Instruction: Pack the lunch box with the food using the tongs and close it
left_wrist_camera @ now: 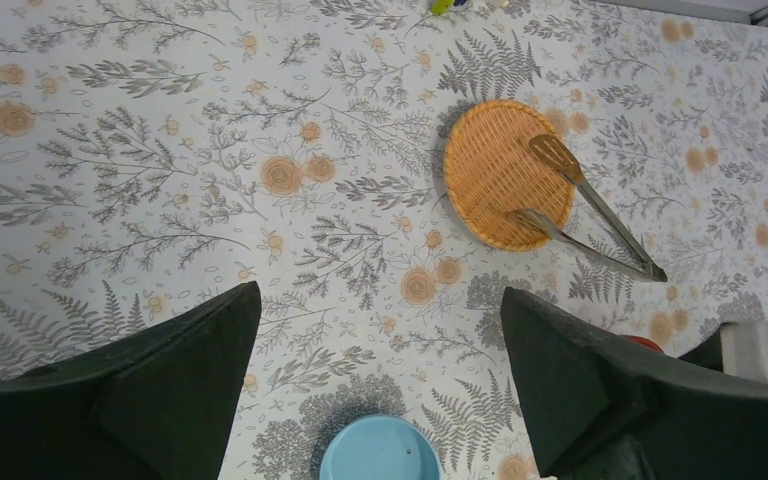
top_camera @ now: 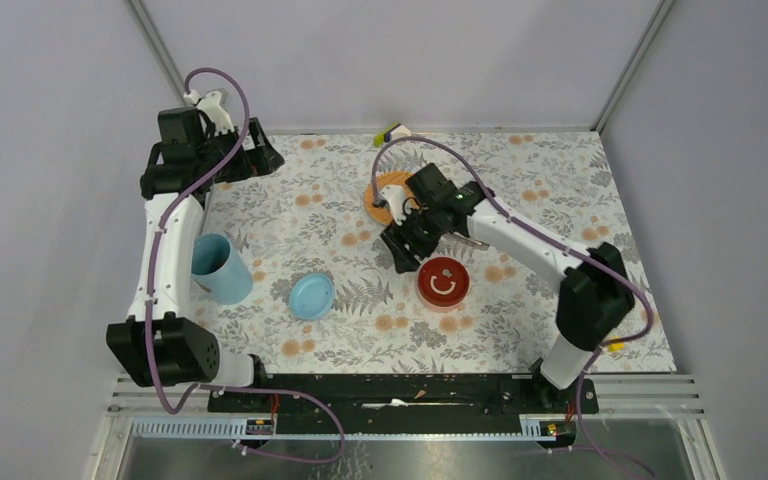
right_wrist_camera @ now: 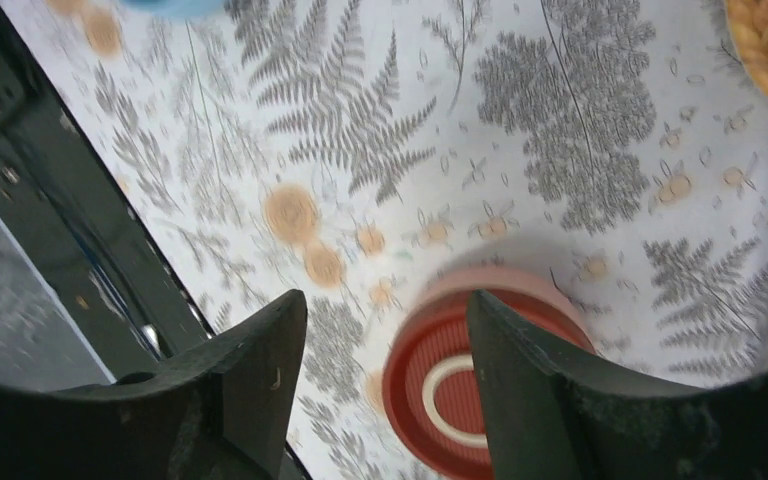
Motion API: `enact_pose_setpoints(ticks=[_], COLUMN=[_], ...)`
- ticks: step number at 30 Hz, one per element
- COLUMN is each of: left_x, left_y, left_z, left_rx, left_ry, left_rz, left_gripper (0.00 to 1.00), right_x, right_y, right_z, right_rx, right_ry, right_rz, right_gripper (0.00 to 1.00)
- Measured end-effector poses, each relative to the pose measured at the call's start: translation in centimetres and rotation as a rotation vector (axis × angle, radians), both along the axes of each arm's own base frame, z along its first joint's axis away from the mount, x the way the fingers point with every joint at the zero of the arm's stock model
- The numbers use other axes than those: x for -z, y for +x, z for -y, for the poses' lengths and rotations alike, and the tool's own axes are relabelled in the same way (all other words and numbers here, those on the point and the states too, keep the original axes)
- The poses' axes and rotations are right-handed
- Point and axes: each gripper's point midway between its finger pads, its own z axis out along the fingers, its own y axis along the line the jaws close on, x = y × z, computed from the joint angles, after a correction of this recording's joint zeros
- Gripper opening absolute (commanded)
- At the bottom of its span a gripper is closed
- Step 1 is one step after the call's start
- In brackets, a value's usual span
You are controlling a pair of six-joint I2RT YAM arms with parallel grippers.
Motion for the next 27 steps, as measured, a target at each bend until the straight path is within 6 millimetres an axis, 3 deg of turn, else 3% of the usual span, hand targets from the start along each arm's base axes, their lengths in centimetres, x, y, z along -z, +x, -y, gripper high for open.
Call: enact_pose_setpoints(ticks=[3,9,16,22,27], left_x=[-0.3,-0.9,-0.7,-0.6,-0.7], left_y=[-0.4,-1.0,-1.2,-1.8,-1.7], left_z=[-0.4,-2.0,-3.5,-4.0,-4.3], left_rx=[-0.021,-0.117,-0.191,-0.216,-0.227], left_ry=[0.018,0.047,0.049,0.031,0.017], left_rz=[0.017,0.045,0.055,0.057,0.059], left_gripper=[0.99,0.99,0.99,0.99,0.99], right_x=[0.4,1.1,1.9,3.8,5.8], right_y=[1.2,1.6,-0.1,0.1,0.5], right_z=[-2.4,-7.9,-14.4,-17.3,-18.0], right_rx=[0.071,0.131,0.090,0.075,0.078], right_ry=[0.028,0.044,0.049,0.016,-0.045], right_rz=[-0.060,-0.128,-0.136,-0.115,-0.066], right_gripper=[0.65,0.65,0.63,0.56,0.54])
